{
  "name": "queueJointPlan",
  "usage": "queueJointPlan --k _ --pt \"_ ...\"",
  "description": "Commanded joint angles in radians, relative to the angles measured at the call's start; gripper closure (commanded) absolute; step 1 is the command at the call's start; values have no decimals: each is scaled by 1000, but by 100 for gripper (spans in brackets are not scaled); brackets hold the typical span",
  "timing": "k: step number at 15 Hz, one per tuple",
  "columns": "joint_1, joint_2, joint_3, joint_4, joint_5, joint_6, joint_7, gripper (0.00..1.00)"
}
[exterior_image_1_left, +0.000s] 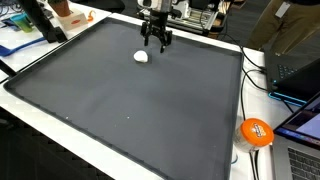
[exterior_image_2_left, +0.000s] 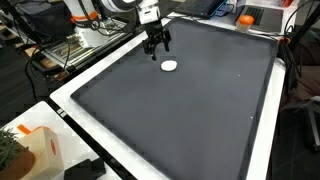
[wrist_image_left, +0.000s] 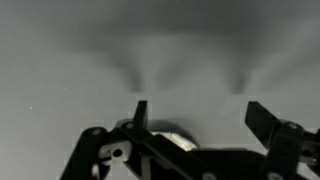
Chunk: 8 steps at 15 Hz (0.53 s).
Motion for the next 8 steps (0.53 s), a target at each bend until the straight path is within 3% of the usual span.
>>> queueJointPlan --k 1,8 --pt "-55 -54 112 -94 262 -101 -271 0" --pt "-139 -183 327 -60 862 -252 -737 0"
